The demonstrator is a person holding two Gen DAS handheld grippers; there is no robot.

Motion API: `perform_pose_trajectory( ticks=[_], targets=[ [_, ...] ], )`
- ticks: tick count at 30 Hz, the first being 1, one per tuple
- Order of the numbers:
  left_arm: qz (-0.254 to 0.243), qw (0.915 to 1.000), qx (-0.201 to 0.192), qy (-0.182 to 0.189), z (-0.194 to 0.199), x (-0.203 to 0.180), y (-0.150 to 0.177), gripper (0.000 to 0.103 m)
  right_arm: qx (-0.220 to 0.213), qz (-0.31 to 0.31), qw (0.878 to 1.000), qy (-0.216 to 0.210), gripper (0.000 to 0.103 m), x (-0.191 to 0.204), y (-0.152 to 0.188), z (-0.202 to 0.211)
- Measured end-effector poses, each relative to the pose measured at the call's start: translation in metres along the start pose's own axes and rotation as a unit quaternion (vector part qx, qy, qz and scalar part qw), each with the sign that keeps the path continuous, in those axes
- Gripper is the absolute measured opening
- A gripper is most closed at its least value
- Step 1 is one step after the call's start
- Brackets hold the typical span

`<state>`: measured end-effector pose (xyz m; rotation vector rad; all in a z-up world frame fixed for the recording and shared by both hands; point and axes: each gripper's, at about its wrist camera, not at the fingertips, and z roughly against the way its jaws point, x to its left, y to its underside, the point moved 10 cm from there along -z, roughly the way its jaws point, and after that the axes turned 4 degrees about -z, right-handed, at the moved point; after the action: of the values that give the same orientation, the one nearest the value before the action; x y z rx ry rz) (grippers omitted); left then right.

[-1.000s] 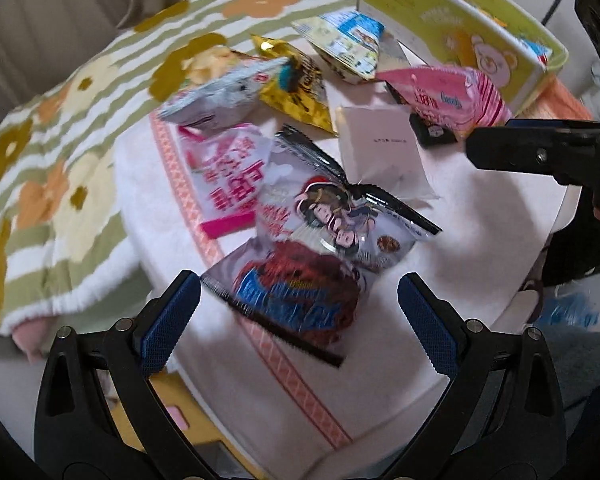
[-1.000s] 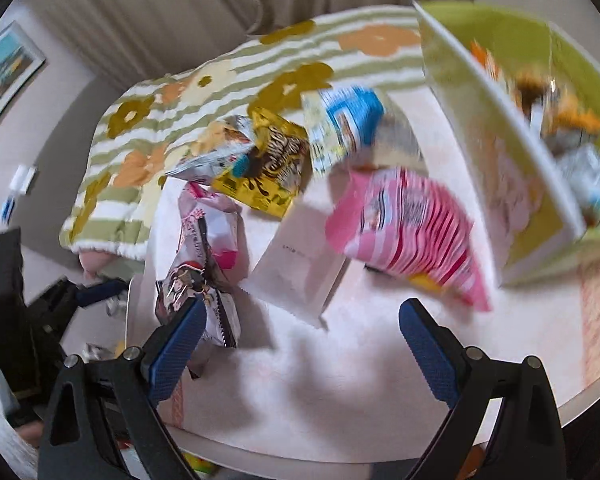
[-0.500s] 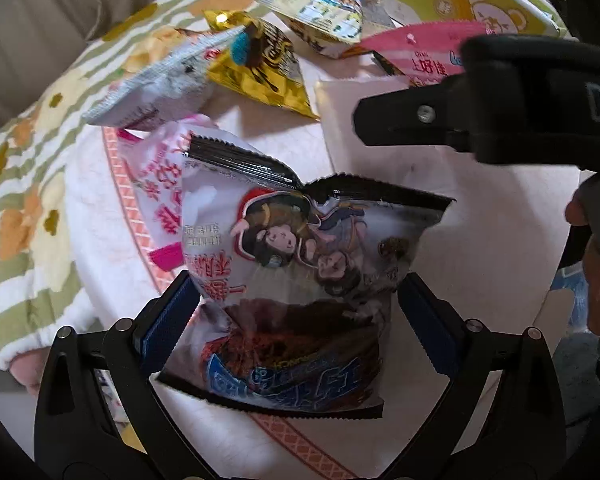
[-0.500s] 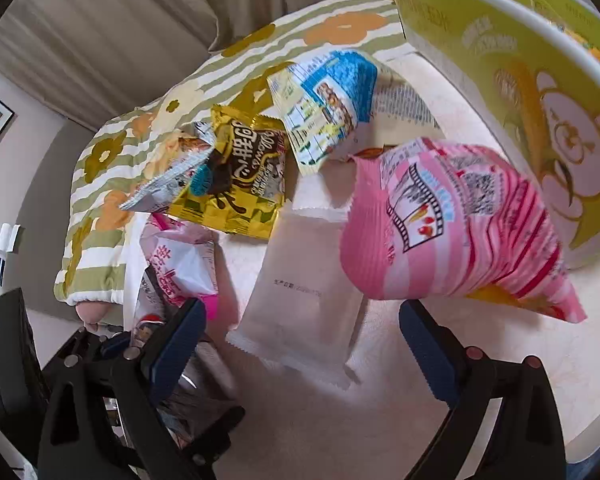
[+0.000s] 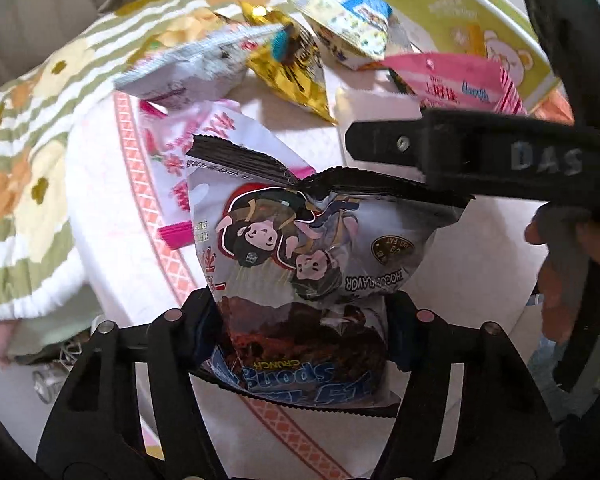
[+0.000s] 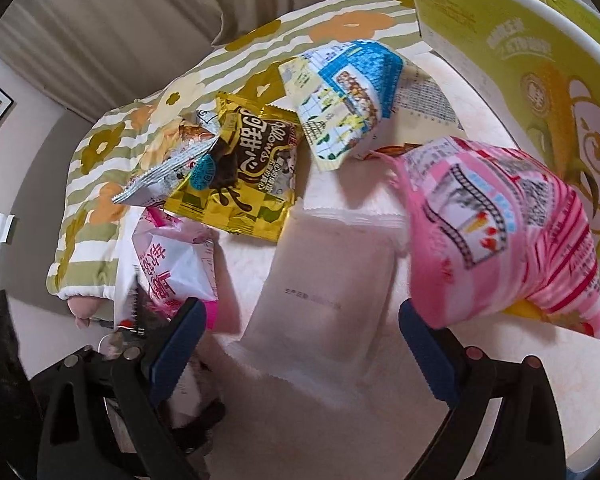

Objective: Organize snacks
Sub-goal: 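Grasp the dark cookie bag with the left tool and lift it, then grasp the white paper packet with the right tool while the left tool lifts the cookie bag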

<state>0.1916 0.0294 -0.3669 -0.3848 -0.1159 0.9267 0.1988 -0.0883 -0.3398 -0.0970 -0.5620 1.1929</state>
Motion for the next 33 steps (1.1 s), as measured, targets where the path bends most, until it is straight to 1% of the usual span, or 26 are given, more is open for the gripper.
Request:
perform_pose_trajectory(
  ticks=[3,6,9,13,16,19,22,24,28,30,33],
  targets=[
    [0.018,0.9998,-0.005,-0.007,0.007,0.005,0.001,0.061,0.0,0.013,1.0,0.003,0.091,0.003,-0.001,-0.003],
    [0.032,0.9994,0.0,-0.016,0.007,0.009,0.007,0.061,-0.003,0.02,1.0,0.007,0.091,0.008,-0.004,-0.007],
    [0.049,0.9987,0.002,-0.012,0.009,0.011,0.015,0.061,-0.006,0.023,1.0,0.012,0.091,0.009,-0.005,-0.009],
    [0.07,0.9974,0.005,-0.014,0.011,0.017,0.026,0.061,-0.004,0.026,0.999,0.021,0.087,0.009,-0.007,-0.014],
    [0.088,0.996,0.004,-0.01,0.015,0.021,0.031,0.061,-0.002,0.035,0.999,0.036,0.084,0.006,-0.009,-0.02],
    [0.106,0.9943,0.001,-0.002,0.017,0.024,0.033,0.061,0.002,0.063,0.996,0.061,0.081,0.004,-0.005,-0.031],
    [0.114,0.9934,-0.001,0.0,0.017,0.025,0.031,0.061,-0.011,0.116,0.989,0.091,0.077,0.009,0.0,-0.034],
    [0.119,0.9929,-0.006,0.001,0.02,0.025,0.03,0.061,-0.013,0.125,0.988,0.09,0.075,0.009,0.001,-0.034],
    [0.125,0.992,-0.012,0.0,0.025,0.027,0.029,0.061,-0.011,0.126,0.989,0.073,0.07,0.006,0.0,-0.031],
    [0.129,0.9916,-0.015,0.001,0.029,0.027,0.03,0.061,-0.01,0.117,0.992,0.054,0.069,0.007,0.003,-0.025],
    [0.132,0.991,-0.021,0.0,0.035,0.027,0.028,0.061,-0.013,0.119,0.992,0.039,0.068,0.011,0.007,-0.015]
  ],
)
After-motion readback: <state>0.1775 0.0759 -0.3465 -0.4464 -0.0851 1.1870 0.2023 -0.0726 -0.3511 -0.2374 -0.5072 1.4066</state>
